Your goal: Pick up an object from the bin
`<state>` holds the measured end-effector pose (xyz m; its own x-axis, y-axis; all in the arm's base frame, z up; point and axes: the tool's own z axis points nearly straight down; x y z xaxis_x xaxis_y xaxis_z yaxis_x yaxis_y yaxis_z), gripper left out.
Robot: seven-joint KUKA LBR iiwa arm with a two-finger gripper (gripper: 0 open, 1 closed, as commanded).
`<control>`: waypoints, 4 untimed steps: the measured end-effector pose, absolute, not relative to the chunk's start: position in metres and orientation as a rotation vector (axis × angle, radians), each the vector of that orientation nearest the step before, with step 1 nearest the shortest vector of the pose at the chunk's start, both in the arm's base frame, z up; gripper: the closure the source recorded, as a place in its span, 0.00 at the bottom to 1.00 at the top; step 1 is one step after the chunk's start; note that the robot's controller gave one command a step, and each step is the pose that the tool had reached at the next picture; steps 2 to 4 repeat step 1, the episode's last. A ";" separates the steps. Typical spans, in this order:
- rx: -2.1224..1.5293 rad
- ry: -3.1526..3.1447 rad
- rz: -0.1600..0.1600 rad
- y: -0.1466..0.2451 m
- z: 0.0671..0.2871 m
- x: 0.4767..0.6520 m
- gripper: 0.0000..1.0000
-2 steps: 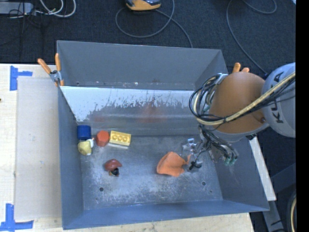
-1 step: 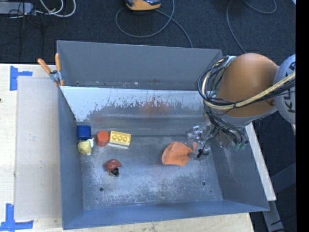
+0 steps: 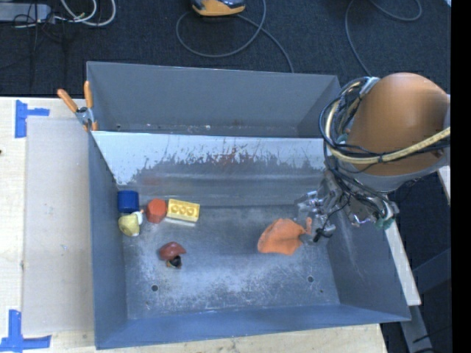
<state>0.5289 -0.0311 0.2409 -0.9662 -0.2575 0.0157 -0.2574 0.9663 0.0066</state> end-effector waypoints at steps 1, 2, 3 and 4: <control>0.436 -3.098 -0.006 -0.023 0.299 0.537 1.00; 0.436 -3.098 -0.006 -0.023 0.299 0.537 1.00; 0.436 -3.098 -0.006 -0.023 0.299 0.537 1.00; 0.436 -3.098 -0.006 -0.023 0.299 0.537 1.00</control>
Offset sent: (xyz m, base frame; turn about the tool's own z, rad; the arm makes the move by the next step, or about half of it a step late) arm -0.0006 0.0208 -0.1106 -0.0369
